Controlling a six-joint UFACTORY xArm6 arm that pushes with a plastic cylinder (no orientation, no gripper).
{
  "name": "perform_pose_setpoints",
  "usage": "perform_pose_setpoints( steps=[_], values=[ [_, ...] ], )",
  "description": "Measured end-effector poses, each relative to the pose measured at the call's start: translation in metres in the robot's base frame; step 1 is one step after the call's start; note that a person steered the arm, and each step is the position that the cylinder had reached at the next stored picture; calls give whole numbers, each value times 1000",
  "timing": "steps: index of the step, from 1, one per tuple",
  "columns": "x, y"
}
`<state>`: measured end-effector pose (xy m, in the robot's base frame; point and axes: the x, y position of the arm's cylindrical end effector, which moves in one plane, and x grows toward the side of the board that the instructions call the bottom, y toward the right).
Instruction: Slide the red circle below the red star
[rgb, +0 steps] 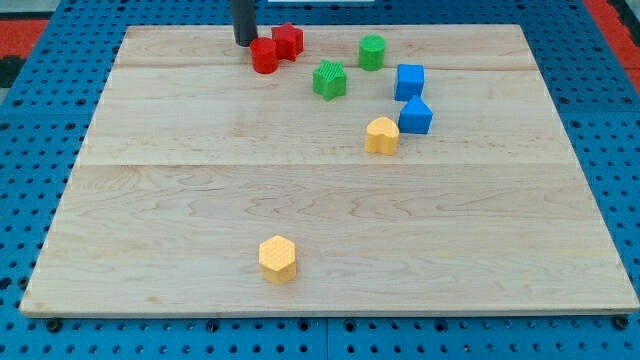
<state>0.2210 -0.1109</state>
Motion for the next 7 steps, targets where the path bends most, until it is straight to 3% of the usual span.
perform_pose_setpoints(
  steps=[4,7],
  values=[
    [42,-37],
    [52,38]
  ],
)
